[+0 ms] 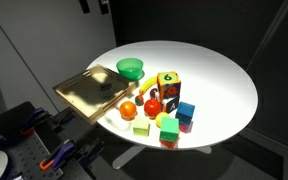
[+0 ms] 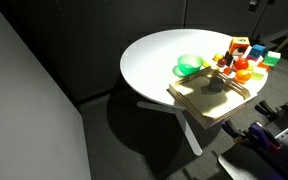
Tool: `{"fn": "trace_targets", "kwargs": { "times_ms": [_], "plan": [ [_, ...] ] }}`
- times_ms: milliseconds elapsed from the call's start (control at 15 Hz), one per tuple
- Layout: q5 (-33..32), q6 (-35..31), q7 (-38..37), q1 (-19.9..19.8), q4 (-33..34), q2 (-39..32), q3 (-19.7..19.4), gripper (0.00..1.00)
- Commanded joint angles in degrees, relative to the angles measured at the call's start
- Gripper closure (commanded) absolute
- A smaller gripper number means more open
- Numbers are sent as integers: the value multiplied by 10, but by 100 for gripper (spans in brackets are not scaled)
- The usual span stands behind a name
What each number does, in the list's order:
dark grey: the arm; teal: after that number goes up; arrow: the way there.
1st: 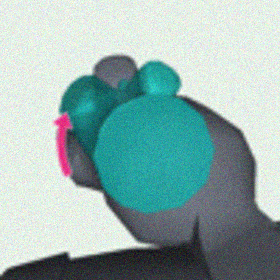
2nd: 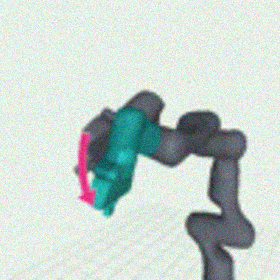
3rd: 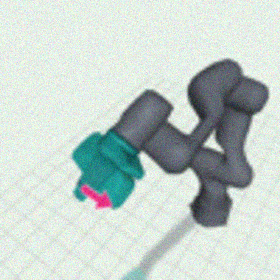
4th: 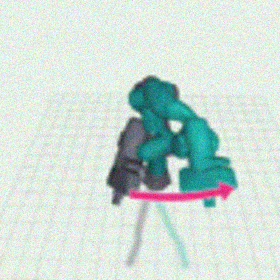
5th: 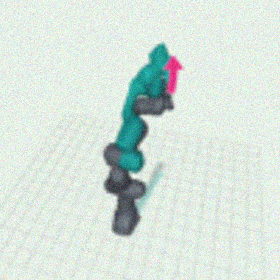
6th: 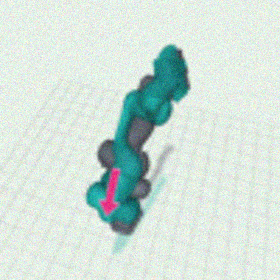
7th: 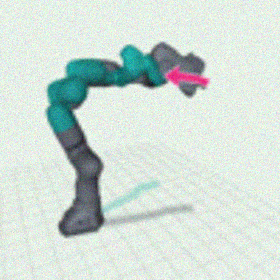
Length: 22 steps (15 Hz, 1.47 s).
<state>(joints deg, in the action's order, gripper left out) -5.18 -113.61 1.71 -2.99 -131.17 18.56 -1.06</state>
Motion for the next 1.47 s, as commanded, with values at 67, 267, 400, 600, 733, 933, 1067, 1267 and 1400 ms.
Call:
{"fn": "trace_targets", "kwargs": {
  "times_ms": [67,267,400,600,733,933,1067,1267,1400],
  "plan": [
    [-14,15,-3,-2,60,-40,-4,0],
    [-12,14,0,-3,81,-59,-9,0],
    [-10,13,3,-6,90,-69,-15,0],
    [-4,12,9,-11,100,-84,-29,0],
    [0,12,13,-16,106,-91,-38,0],
    [2,13,20,-25,115,-101,-50,0],
    [4,12,23,-31,121,-107,-59,0],
    [6,12,27,-39,128,-114,-68,0],
    [7,12,27,-43,131,-117,-73,0]
  ]
}}
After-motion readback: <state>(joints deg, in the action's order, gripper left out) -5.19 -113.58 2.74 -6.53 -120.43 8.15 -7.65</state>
